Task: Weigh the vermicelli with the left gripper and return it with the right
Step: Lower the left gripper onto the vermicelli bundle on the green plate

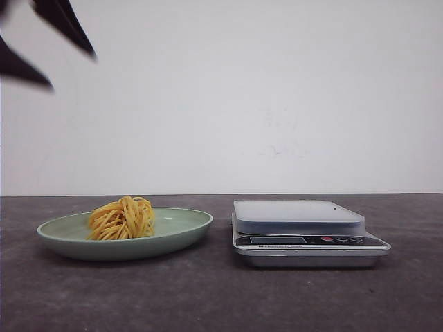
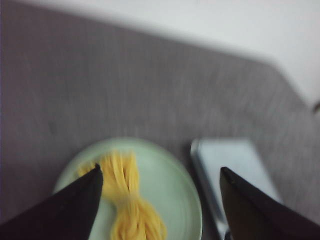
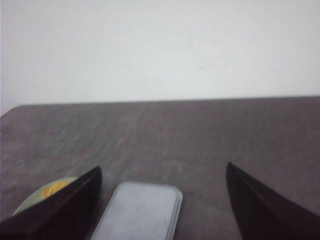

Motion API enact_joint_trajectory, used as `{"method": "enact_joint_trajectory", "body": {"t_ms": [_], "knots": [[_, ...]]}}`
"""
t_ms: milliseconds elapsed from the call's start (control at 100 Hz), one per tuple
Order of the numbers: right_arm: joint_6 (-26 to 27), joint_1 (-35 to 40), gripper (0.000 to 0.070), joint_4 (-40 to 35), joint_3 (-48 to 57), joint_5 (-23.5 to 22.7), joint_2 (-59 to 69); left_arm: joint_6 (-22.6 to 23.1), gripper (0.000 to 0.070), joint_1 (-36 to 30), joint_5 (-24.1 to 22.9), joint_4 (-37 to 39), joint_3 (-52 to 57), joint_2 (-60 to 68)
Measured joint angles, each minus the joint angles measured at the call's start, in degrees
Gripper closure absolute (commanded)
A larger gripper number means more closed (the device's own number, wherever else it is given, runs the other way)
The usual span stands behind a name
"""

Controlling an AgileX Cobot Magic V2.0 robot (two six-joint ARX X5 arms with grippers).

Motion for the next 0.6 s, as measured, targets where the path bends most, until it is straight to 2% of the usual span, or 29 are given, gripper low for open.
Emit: {"method": "enact_joint_trajectory", "body": {"t_ms": [70, 290, 600], "knots": [[-0.02, 0.00, 0.0155, -0.48, 0.00, -0.76, 0.83, -0.81, 0.0279, -1.81, -0.33, 0.13, 0.50, 5.92], [-1.20, 0.00, 0.0154, -1.90, 0.00, -0.83, 1.18, -1.62, 0.0276, -7.21, -3.45, 1.95, 3.63, 21.05], [-2.21, 0.00, 0.0154, -3.23, 0.00, -0.83, 1.18, -1.55, 0.0276, -10.80, -11.98, 3.50, 4.98, 28.85]]}}
